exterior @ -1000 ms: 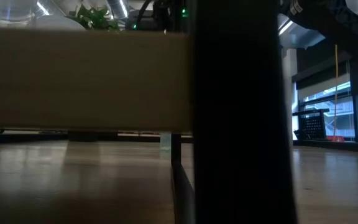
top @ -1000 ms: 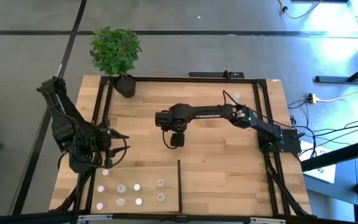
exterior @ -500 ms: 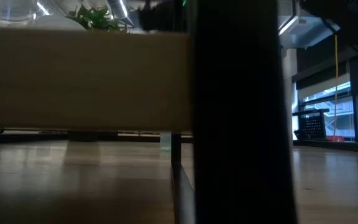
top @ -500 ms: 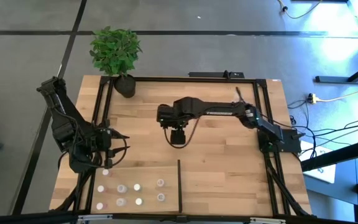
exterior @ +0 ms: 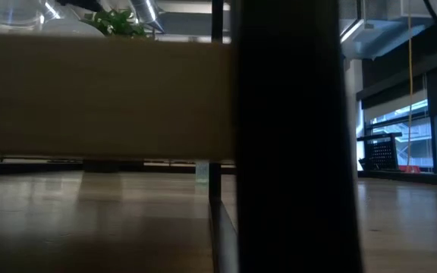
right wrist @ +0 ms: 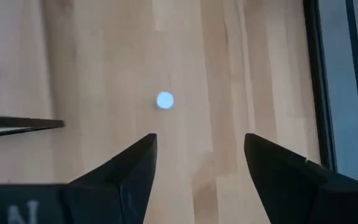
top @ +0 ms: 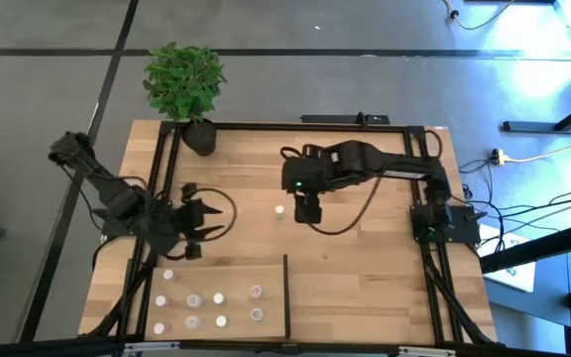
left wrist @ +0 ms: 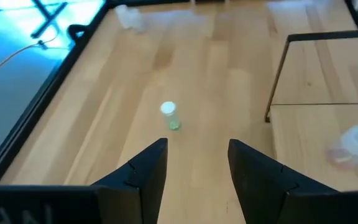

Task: Pick and place medicine bottles onto shelf by color
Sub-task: Put the green pill bottle on the shelf aligned with the other green pill bottles

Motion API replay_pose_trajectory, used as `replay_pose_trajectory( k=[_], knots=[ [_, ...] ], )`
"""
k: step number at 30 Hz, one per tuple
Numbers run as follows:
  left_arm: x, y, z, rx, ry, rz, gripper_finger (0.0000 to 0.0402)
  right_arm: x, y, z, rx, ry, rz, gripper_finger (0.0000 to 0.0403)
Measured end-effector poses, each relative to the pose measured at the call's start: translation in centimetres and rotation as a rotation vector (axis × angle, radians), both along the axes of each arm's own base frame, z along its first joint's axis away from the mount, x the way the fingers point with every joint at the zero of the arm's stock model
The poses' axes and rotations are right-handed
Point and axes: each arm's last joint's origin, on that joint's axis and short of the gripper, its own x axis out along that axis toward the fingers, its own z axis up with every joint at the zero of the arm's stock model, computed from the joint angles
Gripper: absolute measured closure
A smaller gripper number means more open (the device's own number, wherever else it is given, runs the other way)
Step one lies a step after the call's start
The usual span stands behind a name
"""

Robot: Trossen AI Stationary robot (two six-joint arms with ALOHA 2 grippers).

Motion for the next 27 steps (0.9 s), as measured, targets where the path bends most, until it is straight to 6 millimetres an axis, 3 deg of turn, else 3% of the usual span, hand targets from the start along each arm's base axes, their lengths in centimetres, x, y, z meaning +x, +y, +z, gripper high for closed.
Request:
replay_pose_trajectory(
  k=[4,11,18,27],
  knots=[
    [2.1,0.6,0.1,0.016,0.018,-0.077,0.0239,-1.2,0.5,1.3,-0.018,-0.032,0.012,0.0160],
    [5.4,3.2,-1.3,-0.002,0.125,-0.078,0.0239,-2.1,1.5,1.6,-0.033,0.006,0.059,0.0160],
    [8.9,5.2,-2.0,-0.066,0.092,-0.201,0.0239,-3.4,2.8,2.3,-0.091,0.012,0.055,0.0159],
    [13.0,7.4,-5.6,-0.049,0.155,-0.172,0.0239,-6.0,3.7,4.7,-0.104,-0.069,0.076,0.0159]
  ],
)
